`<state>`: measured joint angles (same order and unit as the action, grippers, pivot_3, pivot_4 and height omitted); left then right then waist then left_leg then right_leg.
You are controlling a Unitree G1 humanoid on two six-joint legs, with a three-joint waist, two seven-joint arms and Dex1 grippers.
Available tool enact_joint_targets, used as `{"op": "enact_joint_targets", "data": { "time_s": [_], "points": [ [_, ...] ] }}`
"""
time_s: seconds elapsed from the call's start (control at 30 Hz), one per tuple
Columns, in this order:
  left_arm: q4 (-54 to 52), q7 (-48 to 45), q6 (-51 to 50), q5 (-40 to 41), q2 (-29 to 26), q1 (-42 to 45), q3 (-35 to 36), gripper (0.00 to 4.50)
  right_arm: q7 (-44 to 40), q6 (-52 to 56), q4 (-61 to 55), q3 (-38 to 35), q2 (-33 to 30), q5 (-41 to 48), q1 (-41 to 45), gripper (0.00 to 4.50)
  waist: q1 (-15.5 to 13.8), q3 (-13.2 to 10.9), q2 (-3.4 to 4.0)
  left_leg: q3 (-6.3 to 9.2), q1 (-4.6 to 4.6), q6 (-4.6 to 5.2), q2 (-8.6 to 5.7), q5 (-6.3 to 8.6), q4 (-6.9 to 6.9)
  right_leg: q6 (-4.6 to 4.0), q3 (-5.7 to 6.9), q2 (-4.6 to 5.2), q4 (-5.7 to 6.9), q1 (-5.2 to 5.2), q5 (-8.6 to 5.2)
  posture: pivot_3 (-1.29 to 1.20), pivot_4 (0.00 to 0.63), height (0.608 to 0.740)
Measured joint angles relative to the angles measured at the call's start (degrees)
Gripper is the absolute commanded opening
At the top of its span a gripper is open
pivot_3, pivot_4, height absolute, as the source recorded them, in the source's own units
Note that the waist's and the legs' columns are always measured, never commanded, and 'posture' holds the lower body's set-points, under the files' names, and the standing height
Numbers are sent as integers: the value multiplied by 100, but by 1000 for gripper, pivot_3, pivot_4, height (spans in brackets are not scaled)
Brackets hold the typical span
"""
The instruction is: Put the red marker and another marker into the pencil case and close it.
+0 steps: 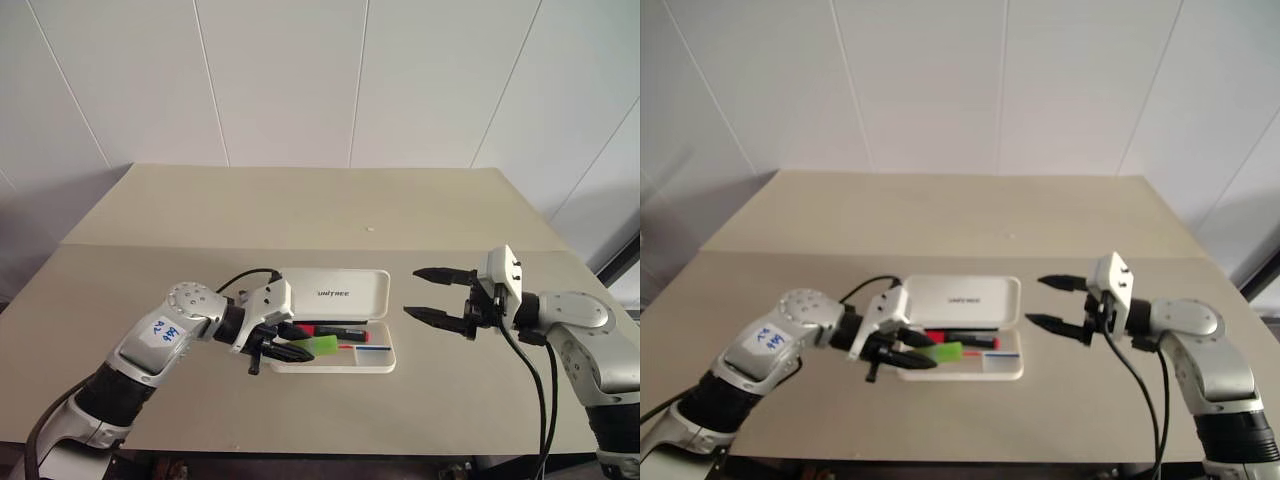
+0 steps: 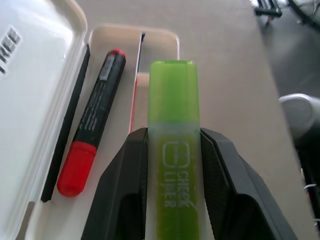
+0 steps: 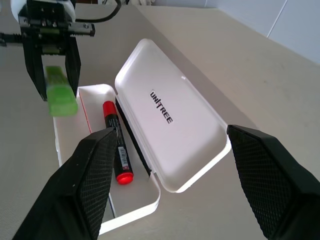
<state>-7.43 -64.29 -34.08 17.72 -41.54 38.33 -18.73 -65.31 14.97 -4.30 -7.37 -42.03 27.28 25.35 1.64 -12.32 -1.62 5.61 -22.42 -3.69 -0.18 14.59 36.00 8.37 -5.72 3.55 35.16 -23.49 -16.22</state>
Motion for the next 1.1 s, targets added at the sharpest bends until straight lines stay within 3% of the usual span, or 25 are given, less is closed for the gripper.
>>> {"op": "enact_joint_targets", "data": {
  "time_s": [0.53, 1.1],
  "points": [
    [758, -86, 417, -791, 562, 556, -386, 1082, 212, 18, -230, -2, 1, 85, -171, 4500, 1, 0, 0, 1, 5, 3, -2, -2, 11, 2, -2, -1, 28, -1, -3, 0, 150, 740],
    [809, -296, 416, -907, 636, 573, -386, 1082, 260, 28, -241, -2, 0, 92, -205, 4500, 2, 0, 0, 2, 6, 3, -2, -2, 13, 3, -2, -1, 34, -1, -3, 0, 150, 740]
  ]
}}
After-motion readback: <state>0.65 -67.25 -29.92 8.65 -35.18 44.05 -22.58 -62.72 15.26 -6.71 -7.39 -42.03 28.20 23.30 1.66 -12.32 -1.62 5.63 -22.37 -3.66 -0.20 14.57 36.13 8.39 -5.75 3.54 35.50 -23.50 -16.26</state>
